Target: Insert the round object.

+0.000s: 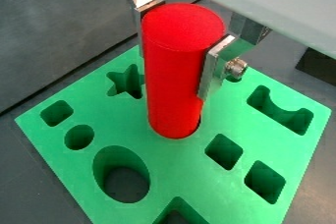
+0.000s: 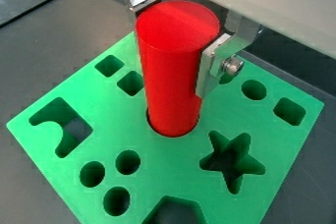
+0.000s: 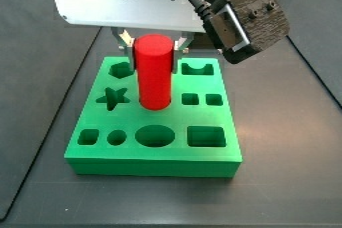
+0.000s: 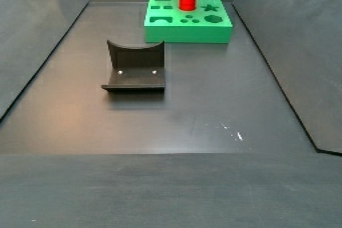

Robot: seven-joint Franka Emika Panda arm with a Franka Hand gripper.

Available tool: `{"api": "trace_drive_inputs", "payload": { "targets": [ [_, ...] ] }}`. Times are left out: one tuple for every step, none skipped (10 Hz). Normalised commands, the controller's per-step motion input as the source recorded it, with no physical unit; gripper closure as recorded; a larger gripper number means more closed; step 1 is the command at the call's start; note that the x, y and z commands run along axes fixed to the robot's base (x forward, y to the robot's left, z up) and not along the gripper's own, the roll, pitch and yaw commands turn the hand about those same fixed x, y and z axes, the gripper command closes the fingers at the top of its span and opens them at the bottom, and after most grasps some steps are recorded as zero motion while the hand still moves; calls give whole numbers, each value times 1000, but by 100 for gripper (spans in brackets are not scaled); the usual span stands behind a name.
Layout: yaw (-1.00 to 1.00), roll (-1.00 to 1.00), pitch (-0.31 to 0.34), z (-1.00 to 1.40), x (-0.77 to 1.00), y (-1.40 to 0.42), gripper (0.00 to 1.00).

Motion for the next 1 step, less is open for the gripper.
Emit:
{"api": "trace_drive_inputs", "payload": {
  "targets": [
    [0,0,0,0,0,0,100]
  ]
}}
